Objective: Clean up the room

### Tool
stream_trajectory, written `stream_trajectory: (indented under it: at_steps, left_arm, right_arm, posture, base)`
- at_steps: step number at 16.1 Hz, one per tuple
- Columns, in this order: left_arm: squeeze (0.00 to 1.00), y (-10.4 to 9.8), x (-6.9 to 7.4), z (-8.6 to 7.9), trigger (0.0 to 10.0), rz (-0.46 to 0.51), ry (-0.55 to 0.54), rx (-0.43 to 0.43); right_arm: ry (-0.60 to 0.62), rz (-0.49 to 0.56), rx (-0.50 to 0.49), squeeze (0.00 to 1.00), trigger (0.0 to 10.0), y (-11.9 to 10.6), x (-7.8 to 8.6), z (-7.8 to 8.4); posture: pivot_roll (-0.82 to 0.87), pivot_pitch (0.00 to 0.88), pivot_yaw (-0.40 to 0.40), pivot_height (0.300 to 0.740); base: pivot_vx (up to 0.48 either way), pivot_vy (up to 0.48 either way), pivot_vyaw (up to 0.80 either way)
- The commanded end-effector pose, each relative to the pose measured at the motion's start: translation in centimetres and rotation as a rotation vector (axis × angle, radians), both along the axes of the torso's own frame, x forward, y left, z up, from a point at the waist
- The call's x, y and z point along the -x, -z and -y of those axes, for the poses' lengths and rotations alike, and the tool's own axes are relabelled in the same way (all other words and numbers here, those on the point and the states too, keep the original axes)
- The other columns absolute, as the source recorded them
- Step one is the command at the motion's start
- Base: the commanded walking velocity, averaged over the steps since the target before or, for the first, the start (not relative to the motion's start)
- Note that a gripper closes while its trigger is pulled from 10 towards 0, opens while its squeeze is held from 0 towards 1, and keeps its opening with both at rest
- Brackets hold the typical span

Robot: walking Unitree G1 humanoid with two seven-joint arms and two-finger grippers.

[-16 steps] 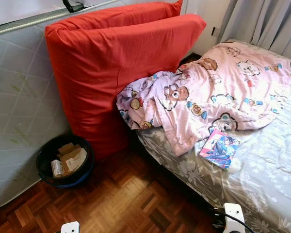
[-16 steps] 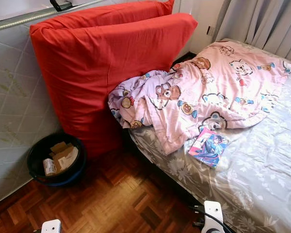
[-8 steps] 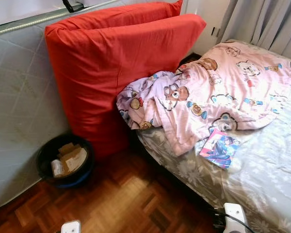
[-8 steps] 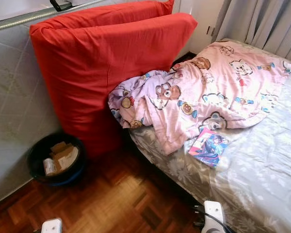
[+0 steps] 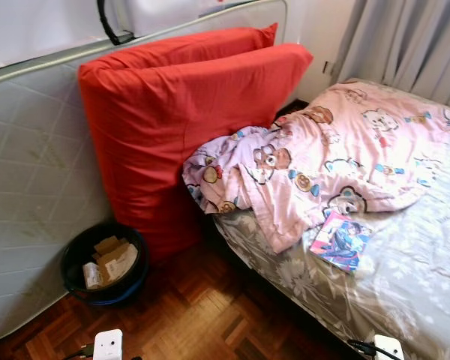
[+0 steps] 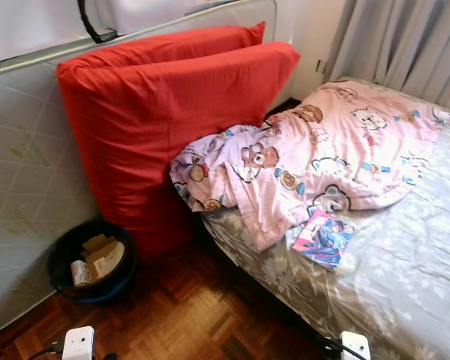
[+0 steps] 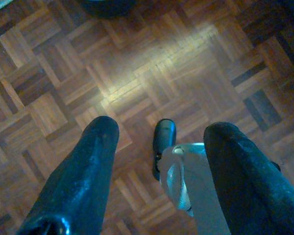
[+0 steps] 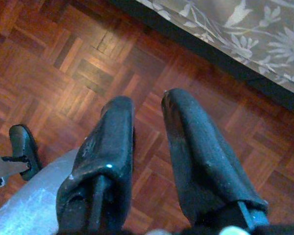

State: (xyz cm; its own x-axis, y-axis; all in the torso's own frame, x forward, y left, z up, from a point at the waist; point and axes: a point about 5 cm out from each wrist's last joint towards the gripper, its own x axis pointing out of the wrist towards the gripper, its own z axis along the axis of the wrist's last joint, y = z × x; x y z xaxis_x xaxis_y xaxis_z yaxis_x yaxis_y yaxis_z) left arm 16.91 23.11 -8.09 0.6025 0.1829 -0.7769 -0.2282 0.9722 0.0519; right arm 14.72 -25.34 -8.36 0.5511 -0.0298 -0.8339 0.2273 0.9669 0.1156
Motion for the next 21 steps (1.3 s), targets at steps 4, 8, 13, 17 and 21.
stream_trajectory:
  at_steps: [4, 8, 13, 17, 21]
  left_arm:
    - [0.00, -0.03, 0.03, -0.12, 10.0, 0.009, -0.003, 0.006]
    - [0.00, 0.04, 0.08, -0.11, 10.0, -0.007, 0.000, 0.012]
    - [0.00, 0.03, 0.00, -0.17, 10.0, -0.028, 0.029, -0.006]
    - [0.00, 0.00, -0.05, -0.26, 10.0, -0.037, 0.040, -0.014]
    - [0.00, 0.02, -0.01, -0.28, 10.0, -0.039, 0.038, -0.013]
  right_arm:
    - [0.024, 0.008, -0.011, 0.00, 10.0, -0.09, -0.09, 0.17]
    - [0.013, 0.004, -0.009, 0.00, 10.0, -0.11, -0.17, 0.15]
    - [-0.004, 0.007, 0.016, 0.00, 10.0, -0.21, -0.40, 0.22]
    - [-0.007, -0.028, 0.056, 0.00, 10.0, -0.11, -0.27, 0.38]
    - [0.007, -0.019, 0.042, 0.00, 10.0, -0.11, -0.28, 0.29]
  posture:
    - [0.06, 0.000, -0.022, 0.740]
    - [0.05, 0.000, -0.020, 0.740]
    - [0.04, 0.000, -0.010, 0.740]
    - [0.04, 0.000, -0.005, 0.740]
    - [0.04, 0.000, -0.006, 0.740]
  base:
    - [0.000, 0.000, 0.00]
    - [0.000, 0.000, 0.00]
    - [0.000, 0.000, 0.00]
    - [0.000, 0.000, 0.00]
    - [0.000, 0.000, 0.00]
